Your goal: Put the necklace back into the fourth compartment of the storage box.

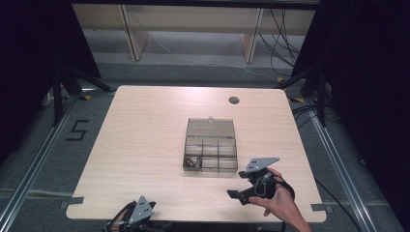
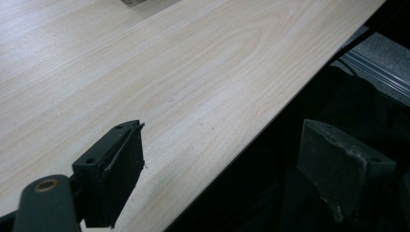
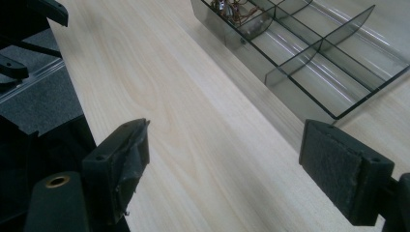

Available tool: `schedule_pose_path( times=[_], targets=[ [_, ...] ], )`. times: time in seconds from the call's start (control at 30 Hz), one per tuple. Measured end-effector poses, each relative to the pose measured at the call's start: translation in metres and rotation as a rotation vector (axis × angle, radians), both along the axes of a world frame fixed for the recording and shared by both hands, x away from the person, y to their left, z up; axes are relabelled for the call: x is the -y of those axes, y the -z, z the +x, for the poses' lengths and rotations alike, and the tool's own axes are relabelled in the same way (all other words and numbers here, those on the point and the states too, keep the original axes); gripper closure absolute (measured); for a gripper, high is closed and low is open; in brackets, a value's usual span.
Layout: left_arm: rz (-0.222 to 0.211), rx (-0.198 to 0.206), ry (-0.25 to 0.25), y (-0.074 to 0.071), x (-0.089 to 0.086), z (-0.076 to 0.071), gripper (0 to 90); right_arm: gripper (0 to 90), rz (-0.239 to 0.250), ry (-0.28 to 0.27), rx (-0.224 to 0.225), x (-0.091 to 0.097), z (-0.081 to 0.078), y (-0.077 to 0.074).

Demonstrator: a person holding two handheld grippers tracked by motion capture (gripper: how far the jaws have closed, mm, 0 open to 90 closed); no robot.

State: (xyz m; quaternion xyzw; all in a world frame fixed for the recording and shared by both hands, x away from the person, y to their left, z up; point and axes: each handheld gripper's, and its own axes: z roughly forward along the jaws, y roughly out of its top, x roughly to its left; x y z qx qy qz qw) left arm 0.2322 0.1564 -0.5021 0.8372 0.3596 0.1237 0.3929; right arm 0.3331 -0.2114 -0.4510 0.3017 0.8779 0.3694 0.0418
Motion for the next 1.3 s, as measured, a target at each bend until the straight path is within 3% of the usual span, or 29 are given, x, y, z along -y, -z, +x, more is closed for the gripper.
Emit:
schedule_pose_path(
  times=[0.2,0.23,0.53,0.63,1.17,1.27,1.3],
  targets=[
    [0.008,0.011,0.018,-0.002,0.000,-0.001,16.0,18.7,0.011,-0.001,0.004,0.005,-0.003,0.002],
    [0.002,0.013,0.013,-0.001,0.000,0.000,15.9,18.7,0.013,0.013,-0.014,0.006,-0.005,0.001],
    [-0.020,-0.002,-0.001,0.000,0.002,-0.001,15.9,18.7,0.024,0.019,0.000,0.012,-0.007,0.004],
    [0.012,0.001,0.007,-0.002,0.001,-0.001,15.9,19.4,0.048,0.038,0.001,0.016,-0.008,0.003],
    [-0.006,-0.004,0.008,-0.002,0.000,-0.002,16.0,19.7,0.057,0.077,0.011,0.028,-0.013,0.006],
    [0.008,0.000,0.012,-0.002,0.000,-0.001,16.0,19.6,0.064,0.087,-0.019,0.030,-0.016,0.008],
    [0.005,0.000,0.011,-0.002,0.000,-0.001,16.0,19.6,0.058,0.087,-0.007,0.031,-0.015,0.009]
  ],
)
